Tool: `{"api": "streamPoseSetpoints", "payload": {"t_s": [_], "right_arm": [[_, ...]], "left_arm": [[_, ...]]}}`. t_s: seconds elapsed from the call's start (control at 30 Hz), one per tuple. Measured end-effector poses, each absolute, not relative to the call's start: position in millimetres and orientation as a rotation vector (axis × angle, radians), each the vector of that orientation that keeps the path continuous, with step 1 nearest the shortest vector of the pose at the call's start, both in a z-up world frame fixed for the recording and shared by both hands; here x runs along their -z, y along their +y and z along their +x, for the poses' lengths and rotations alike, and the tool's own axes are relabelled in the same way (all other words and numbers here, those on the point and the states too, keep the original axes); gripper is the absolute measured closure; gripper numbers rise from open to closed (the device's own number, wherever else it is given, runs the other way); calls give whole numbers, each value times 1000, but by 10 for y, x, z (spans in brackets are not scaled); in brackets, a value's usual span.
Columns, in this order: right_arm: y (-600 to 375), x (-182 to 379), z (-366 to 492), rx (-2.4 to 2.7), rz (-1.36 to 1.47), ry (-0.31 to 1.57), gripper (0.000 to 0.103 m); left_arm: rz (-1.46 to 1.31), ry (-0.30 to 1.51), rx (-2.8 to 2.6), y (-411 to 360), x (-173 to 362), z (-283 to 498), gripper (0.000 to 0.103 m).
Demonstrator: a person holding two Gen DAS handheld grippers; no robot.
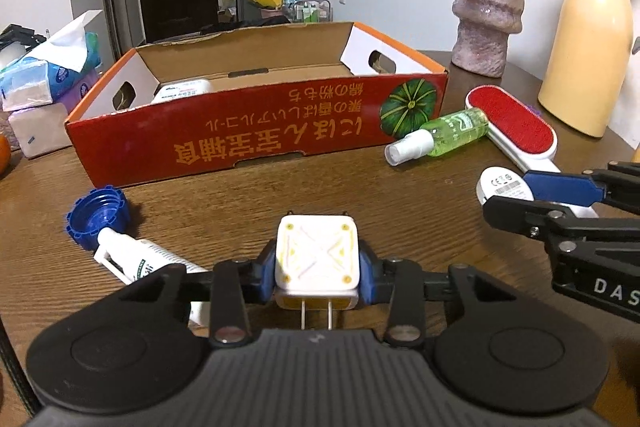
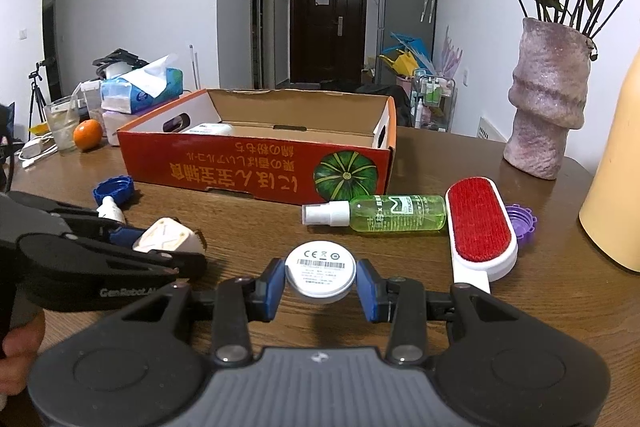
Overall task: Organize rigid objects
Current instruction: 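Carry the plug adapter with the left tool while the right tool carries the tin toward the cardboard box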
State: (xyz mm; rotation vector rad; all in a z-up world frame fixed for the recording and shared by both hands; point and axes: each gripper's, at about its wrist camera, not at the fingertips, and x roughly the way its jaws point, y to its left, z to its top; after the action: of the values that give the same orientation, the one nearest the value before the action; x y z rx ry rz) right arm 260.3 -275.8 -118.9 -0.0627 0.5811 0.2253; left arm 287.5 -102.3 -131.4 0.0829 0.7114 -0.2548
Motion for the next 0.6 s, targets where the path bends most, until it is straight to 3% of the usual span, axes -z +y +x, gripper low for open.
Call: {"api": "streamPoseSetpoints", "payload": {"t_s": [0.6], "right_arm": [[-2753, 1074, 2523, -226, -45, 517, 65]], "left_arm": [[28, 600, 213, -935, 971, 2612, 63]]}}
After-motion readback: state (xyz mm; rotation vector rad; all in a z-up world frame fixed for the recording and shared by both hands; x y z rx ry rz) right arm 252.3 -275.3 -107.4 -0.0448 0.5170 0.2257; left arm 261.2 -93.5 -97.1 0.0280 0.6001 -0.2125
